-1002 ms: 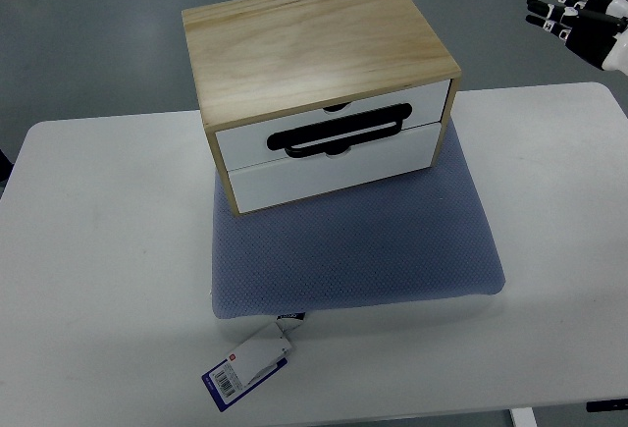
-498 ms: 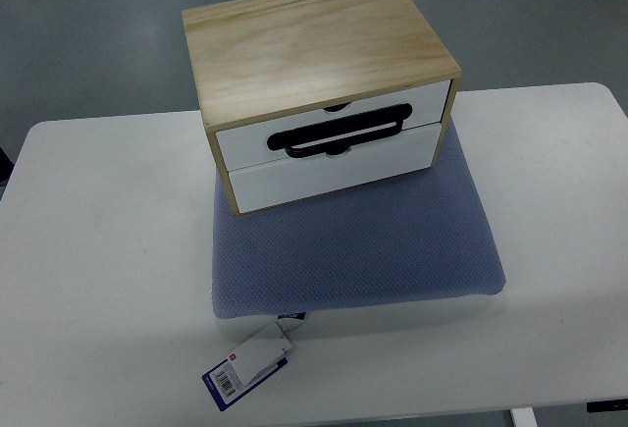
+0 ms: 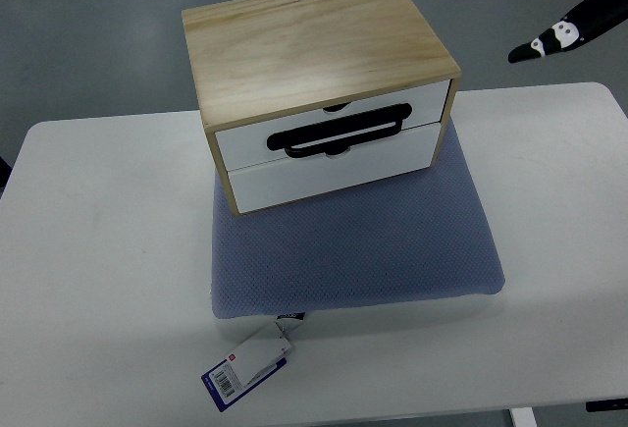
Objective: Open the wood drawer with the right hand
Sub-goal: 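Reach the right hand down toward the upper white drawer's black handle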
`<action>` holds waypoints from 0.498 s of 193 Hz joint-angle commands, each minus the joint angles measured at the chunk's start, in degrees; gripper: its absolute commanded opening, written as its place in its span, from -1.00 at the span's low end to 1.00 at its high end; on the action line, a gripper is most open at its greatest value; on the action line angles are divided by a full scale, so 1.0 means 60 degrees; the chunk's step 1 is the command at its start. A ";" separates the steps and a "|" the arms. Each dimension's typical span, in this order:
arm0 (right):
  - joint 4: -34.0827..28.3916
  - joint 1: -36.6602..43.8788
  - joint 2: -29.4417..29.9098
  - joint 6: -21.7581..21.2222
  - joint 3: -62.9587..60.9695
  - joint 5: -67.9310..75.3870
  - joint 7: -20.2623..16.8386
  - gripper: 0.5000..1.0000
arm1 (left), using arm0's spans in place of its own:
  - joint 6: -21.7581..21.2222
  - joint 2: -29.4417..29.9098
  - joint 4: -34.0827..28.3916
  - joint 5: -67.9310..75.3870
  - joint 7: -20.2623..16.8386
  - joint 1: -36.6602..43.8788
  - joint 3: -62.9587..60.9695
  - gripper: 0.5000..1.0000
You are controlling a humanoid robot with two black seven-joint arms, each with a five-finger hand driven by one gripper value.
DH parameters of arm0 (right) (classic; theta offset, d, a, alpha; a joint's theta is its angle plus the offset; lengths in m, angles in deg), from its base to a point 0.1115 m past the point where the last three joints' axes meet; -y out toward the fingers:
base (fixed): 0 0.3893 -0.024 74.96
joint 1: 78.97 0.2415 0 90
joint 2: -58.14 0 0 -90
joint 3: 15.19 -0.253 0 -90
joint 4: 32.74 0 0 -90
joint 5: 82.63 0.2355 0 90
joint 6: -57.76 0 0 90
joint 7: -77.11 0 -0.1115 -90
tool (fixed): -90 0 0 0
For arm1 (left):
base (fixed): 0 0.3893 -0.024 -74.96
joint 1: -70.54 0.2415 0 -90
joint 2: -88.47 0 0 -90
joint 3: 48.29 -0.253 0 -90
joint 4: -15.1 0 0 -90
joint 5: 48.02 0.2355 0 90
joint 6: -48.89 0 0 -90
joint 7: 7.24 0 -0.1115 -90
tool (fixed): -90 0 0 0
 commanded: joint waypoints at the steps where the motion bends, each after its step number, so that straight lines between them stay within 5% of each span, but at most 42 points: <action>1: -0.0544 0.0026 0.0384 0.0000 0.0002 -0.1018 -0.0163 0.78 | -0.0001 0.0000 0.0001 0.0000 0.0000 0.0004 0.0000 1.00; 43: -0.0662 -0.0003 0.1570 0.0000 0.0163 -0.2175 -0.1115 0.78 | -0.0001 0.0000 0.0001 0.0000 0.0000 0.0004 0.0000 1.00; 96: -0.0676 0.0011 0.2112 0.0000 0.0559 -0.2762 -0.1233 0.78 | -0.0001 0.0000 0.0001 0.0000 0.0000 0.0004 0.0000 1.00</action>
